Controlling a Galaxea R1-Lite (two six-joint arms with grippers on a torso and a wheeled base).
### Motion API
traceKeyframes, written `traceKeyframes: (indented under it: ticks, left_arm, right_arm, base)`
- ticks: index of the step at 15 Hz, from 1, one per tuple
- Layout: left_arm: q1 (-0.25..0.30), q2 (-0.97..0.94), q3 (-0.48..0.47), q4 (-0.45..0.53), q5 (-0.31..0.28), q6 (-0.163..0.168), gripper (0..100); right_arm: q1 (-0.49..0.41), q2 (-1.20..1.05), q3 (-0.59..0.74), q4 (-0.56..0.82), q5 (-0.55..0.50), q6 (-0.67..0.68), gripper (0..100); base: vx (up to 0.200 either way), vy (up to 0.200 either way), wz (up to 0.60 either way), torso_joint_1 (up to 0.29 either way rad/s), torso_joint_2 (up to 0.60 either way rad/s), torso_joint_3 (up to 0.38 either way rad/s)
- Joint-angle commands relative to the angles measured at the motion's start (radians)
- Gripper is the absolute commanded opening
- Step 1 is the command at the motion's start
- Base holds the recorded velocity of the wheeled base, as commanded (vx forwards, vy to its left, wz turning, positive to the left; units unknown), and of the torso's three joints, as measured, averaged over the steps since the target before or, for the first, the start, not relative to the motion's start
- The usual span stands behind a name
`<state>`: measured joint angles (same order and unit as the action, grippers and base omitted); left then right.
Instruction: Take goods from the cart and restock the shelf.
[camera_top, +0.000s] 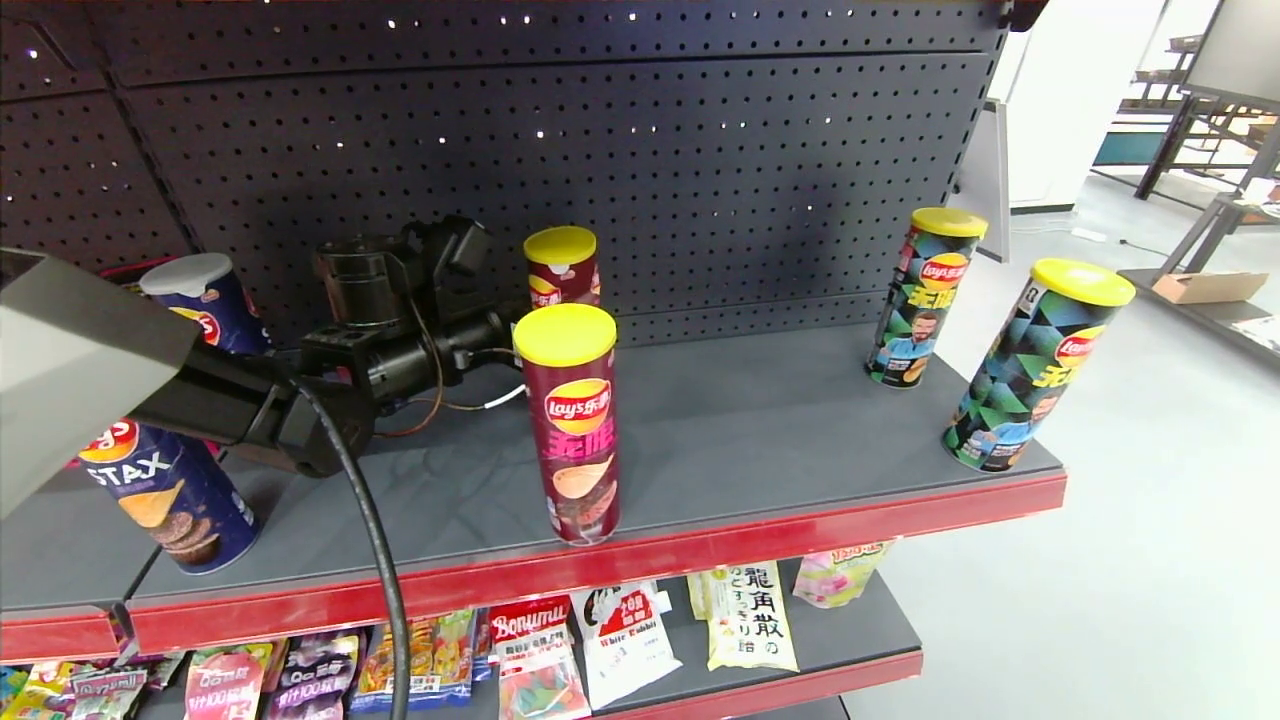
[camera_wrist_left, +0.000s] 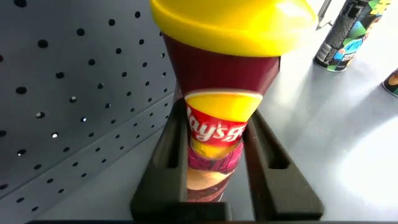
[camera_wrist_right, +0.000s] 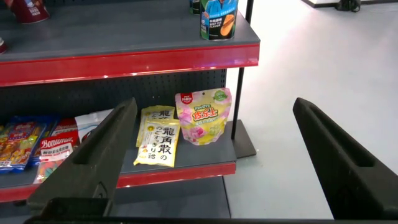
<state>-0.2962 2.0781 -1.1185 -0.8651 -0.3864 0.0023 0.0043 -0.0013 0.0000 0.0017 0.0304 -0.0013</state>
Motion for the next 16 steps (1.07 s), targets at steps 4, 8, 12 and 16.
traceKeyframes:
  ticks: [4,8,12,16]
  left_arm:
    - [0.003,-0.026,0.002,-0.002,-0.003,-0.004,100]
    - [0.009,-0.11,0.094,0.0,-0.002,-0.004,100]
    - [0.012,-0.253,0.255,-0.002,0.058,0.004,100]
    - [0.037,-0.412,0.427,0.0,0.063,0.005,100]
  right_arm:
    - [0.0,0.001,0.0,0.0,0.0,0.0,100]
    - [0.0,0.001,0.0,0.0,0.0,0.0,100]
    - [0.0,0.001,0.0,0.0,0.0,0.0,100]
    - [0.0,0.001,0.0,0.0,0.0,0.0,100]
  base:
    - [0.0,0.0,0.0,0.0,0.0,0.0]
    - [0.0,0.0,0.0,0.0,0.0,0.0]
    - [0.0,0.0,0.0,0.0,0.0,0.0]
    - [0.0,0.0,0.0,0.0,0.0,0.0]
